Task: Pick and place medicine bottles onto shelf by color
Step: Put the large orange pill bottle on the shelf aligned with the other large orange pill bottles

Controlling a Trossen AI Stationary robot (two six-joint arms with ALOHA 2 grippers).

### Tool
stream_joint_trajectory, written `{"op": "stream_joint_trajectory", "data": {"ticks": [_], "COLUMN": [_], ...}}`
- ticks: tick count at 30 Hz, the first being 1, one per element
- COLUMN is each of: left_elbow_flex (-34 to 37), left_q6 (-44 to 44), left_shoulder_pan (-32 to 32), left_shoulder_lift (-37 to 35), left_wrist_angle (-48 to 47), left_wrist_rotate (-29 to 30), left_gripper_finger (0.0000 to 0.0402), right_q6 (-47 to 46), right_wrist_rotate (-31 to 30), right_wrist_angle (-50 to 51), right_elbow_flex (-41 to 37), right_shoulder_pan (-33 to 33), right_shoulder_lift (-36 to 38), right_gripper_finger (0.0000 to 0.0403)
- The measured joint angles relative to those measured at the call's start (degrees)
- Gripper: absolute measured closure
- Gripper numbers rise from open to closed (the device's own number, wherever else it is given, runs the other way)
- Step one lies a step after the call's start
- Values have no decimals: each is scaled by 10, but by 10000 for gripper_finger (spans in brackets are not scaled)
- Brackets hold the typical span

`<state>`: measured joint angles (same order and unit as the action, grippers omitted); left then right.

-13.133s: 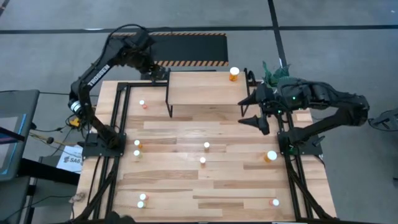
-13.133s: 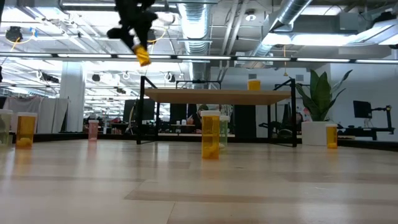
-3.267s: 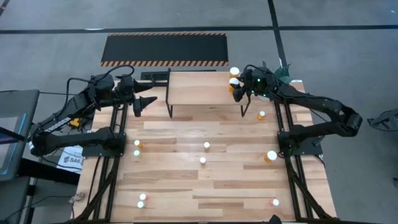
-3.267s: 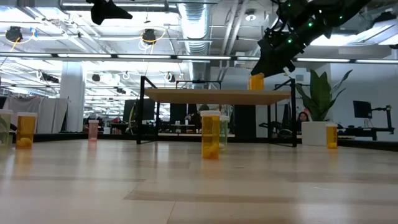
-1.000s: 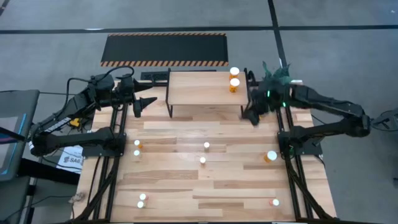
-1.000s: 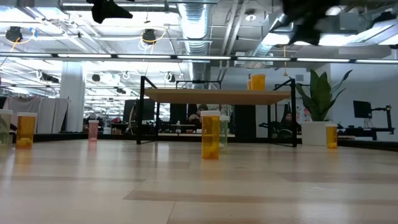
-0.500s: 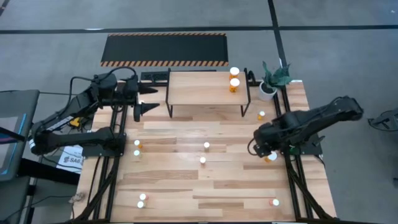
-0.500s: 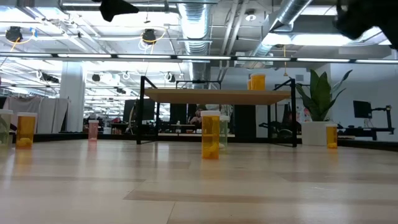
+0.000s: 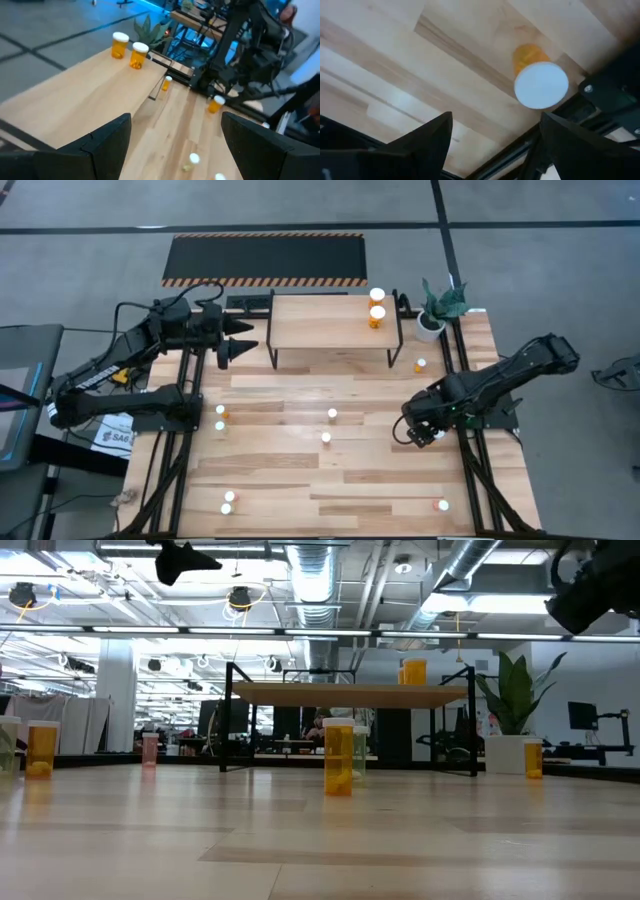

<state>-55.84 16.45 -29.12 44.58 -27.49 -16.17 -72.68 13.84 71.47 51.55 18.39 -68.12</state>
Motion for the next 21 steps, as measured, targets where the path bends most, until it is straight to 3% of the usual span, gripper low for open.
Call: {"op": "stream_joint_trajectory", "data": {"ticks": [7,11,16,21], "left_elbow_flex": [0,0,0,0], "left_q6": [63,91,76,47], "left_shoulder_pan": [36,69,120,139], "left_shoulder_lift": [-15,-60,-102,-121], "left_wrist_angle": [-3,0,0,1], "left_wrist_rotate": [6,69,151,164], "left_gripper_finger": [105,105,105,105], "right_q6": [83,106,60,6], "right_wrist_rotate": [27,27,27,28], "right_wrist_angle": [9,9,20,19], "right_elbow_flex": [13,18,19,19], "right_shoulder_pan": [0,3,37,64], "right_shoulder_lift": [0,0,0,0], "right_gripper_finger": [85,85,85,85]}}
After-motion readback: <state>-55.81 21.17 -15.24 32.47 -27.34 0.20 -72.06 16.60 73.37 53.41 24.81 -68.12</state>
